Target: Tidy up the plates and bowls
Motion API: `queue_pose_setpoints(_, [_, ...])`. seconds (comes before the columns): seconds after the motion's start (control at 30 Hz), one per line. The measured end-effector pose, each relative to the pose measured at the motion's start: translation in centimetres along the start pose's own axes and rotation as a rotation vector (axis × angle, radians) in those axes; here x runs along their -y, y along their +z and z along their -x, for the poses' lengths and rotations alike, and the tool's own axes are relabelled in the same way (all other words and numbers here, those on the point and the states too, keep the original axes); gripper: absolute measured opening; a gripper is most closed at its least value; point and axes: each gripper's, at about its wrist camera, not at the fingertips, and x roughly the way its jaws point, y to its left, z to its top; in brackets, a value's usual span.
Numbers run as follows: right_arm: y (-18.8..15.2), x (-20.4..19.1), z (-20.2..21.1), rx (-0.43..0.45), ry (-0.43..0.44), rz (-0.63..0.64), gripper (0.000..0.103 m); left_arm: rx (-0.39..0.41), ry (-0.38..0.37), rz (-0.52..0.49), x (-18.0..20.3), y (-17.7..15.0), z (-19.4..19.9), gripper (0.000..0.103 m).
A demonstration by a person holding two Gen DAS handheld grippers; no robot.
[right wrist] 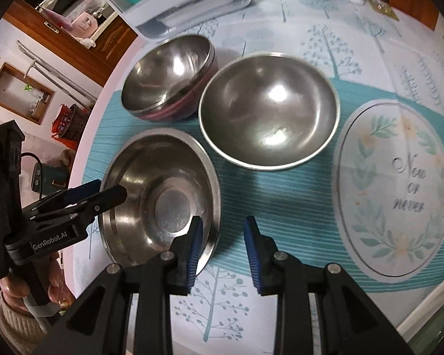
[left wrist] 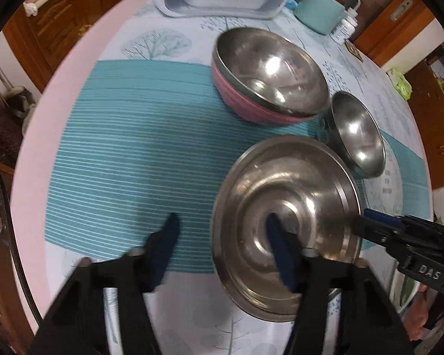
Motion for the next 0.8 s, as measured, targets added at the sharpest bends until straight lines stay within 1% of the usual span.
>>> queue_pose_setpoints(0.03, [-0.1, 0.0, -0.2, -0.004, 0.000, 0.002, 0.027, -0.011, -0.006, -0.003, 0.1, -0.1, -0.2, 0.035])
queue_pose_setpoints(0.07, [-0.2, 0.0, -0.4, -0.007, 0.000, 0.006, 0.022, -0.022, -0.010, -0.005, 0.1, -0.2, -0.4, 0.025])
queue_pose_setpoints(0.1, [-0.4, -0.1, -0.5, -0.006, 0.012, 0.008, 0.019, -0.031, -0.007, -0.011, 0.4, -0.4, -0.7, 0.020])
queue_pose_setpoints(0.13, [-0.5, -0.1, -0.5, -0.006, 0.026, 0.009, 0.011, -0.028, 0.006, -0.019, 0.6, -0.7, -0.6, 0.018])
queue_pose_setpoints(0.17, [-0.6, -0.3, -0.5, -0.008, 0.024, 0.012, 0.011, -0.024, 0.016, -0.026, 0.7, -1.0, -0.5, 0.016])
queue_pose_setpoints(0.23, [-0.9, -0.6, -0.4, -0.008, -0.005, 0.026, 0.011, -0.017, 0.028, -0.038, 1.3, -1.6, -0.2, 0.015])
queue_pose_setpoints(0.3, [-1.3, -0.6, 0.0, -0.013, -0.016, 0.038, 0.011, -0.013, 0.021, -0.029, 1.9, -2.3, 0.4, 0.015])
queue_pose_setpoints(0.4, [-2.5, -0.3, 1.2, -0.019, -0.010, 0.036, 0.011, -0.002, -0.016, -0.010, 2.8, -3.3, 1.8, 0.015])
queue_pose_setpoints(0.5, [-3.6, 0.3, 3.2, -0.006, -0.001, 0.030, 0.011, 0.023, -0.049, -0.017, 4.6, -4.6, 3.5, 0.016])
queue_pose_setpoints(0.63, [-5.6, 1.2, 6.7, 0.039, -0.017, 0.051, 0.011, 0.060, -0.058, -0.058, 7.8, -6.9, 5.8, 0.015])
queue_pose_setpoints(0.7, [-6.6, 1.9, 8.3, 0.060, -0.031, 0.065, 0.011, 0.067, -0.058, -0.071, 9.3, -8.0, 6.4, 0.015])
queue_pose_setpoints(0.8, [-8.4, 3.1, 10.0, 0.081, -0.061, 0.083, 0.011, 0.066, -0.035, -0.122, 11.5, -9.9, 6.9, 0.015])
